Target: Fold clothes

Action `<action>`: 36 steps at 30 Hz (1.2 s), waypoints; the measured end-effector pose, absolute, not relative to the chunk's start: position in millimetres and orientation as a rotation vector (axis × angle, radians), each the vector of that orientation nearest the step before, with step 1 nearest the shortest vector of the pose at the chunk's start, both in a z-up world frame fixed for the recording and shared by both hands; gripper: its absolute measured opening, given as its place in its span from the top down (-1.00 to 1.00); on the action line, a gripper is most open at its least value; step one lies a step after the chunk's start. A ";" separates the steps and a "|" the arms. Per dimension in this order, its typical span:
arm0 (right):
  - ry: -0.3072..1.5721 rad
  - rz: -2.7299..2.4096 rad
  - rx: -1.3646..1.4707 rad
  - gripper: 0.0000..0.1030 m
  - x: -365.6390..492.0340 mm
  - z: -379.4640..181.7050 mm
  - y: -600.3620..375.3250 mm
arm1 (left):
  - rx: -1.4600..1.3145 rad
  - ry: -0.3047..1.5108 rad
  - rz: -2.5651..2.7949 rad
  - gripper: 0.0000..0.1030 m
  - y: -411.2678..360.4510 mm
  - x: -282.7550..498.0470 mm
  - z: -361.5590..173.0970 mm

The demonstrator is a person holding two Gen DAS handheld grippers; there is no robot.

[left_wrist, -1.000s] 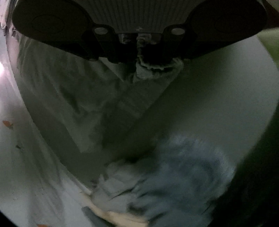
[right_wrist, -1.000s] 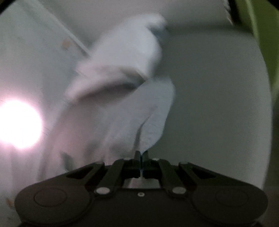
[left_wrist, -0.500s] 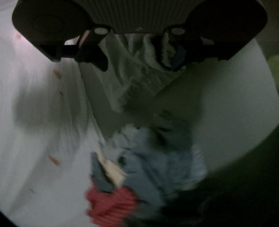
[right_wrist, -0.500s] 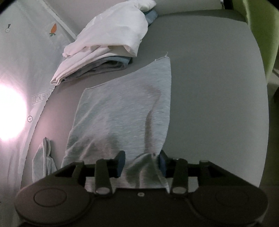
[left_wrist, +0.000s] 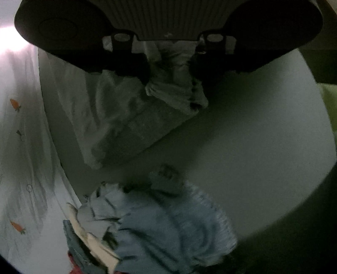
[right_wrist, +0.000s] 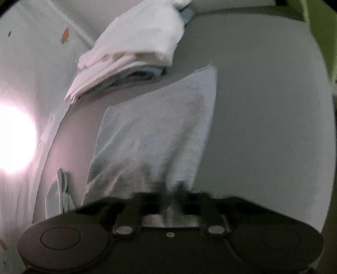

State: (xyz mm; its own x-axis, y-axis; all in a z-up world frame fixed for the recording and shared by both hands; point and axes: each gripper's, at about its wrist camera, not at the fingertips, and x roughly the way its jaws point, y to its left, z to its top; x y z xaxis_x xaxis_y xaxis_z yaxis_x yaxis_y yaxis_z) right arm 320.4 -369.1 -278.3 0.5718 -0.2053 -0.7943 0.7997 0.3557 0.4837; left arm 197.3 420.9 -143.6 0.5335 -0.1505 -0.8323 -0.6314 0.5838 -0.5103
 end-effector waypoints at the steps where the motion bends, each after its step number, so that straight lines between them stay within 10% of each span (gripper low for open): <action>1: 0.678 -0.729 1.016 0.96 319.5 -275.2 -369.3 | -0.925 0.971 0.332 0.40 422.9 199.3 -135.7; 9: 0.540 -0.763 0.941 0.98 288.3 -233.2 -371.2 | -0.582 0.863 0.199 0.38 431.6 196.9 -61.8; 17: 0.728 -0.828 0.954 0.95 274.5 -280.8 -362.7 | -0.278 1.181 0.329 0.08 419.5 208.2 -139.5; 22: 0.731 -0.801 0.878 0.37 282.5 -269.2 -368.5 | -0.292 1.074 0.363 -0.28 418.7 203.5 -117.7; 36: 0.767 -0.757 0.717 0.07 298.7 -266.4 -438.8 | -0.401 0.846 0.550 -0.62 378.7 160.1 -56.4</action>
State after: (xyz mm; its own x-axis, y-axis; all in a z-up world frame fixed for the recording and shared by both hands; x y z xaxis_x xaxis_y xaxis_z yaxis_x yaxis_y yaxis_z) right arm 298.7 -438.8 -266.4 0.4964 -0.3240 -0.8053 0.8011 0.5284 0.2812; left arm 160.1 378.7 -56.4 0.5390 0.2947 -0.7891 -0.6021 0.7899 -0.1163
